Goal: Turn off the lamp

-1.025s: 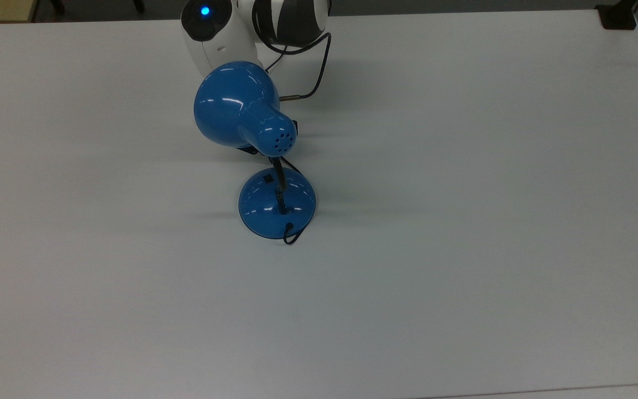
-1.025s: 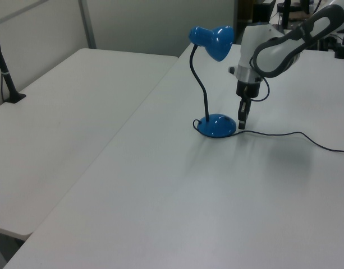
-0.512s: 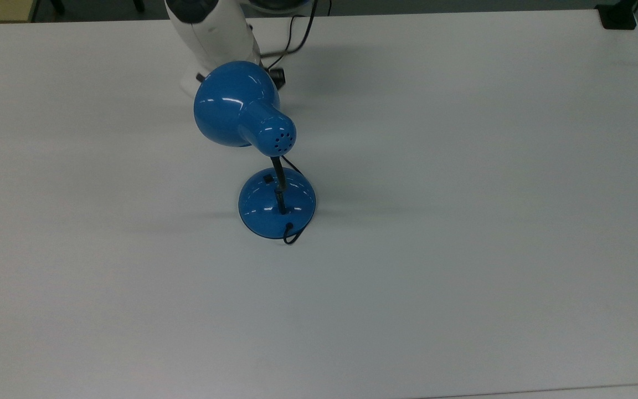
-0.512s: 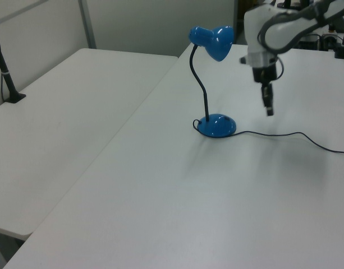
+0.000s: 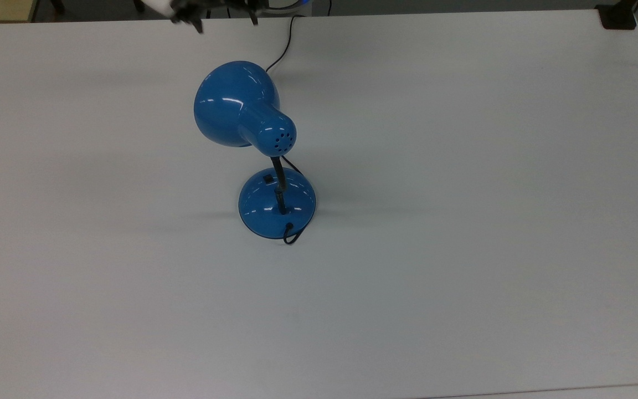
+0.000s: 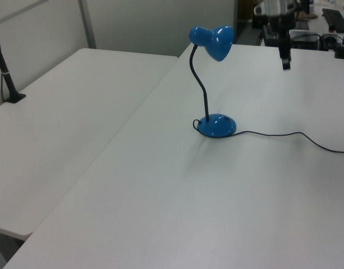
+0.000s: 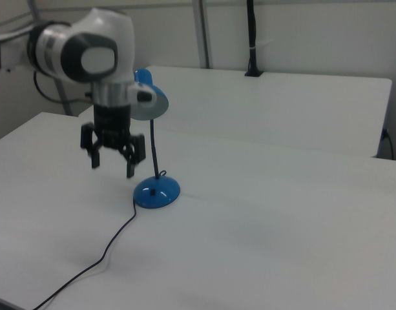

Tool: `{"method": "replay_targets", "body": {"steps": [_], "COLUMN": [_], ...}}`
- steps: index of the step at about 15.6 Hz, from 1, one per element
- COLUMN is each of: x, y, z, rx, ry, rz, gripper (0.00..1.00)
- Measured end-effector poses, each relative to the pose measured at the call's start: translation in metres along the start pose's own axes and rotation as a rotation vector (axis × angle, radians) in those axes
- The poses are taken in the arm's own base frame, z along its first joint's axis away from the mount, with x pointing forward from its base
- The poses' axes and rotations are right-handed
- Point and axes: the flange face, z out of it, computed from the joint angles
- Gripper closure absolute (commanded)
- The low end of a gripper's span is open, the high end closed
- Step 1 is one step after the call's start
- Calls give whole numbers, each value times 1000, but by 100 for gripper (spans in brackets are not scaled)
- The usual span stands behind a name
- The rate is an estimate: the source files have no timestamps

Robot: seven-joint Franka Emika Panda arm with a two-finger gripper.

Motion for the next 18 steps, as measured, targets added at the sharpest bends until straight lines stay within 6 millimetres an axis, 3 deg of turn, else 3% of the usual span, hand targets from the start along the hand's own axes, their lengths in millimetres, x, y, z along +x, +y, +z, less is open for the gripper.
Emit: {"method": "replay_targets", "body": {"steps": [3,7,10,18], "x": [-6,-3,11,22], "y": [1,-5,-7,-25], "z": [-53,-93,-100,-92], "rx": [-21,-42,-58,-58], "ry": [102,237,331,323], "rz": [56,131,127,97], "gripper": [0,0,0,0]}}
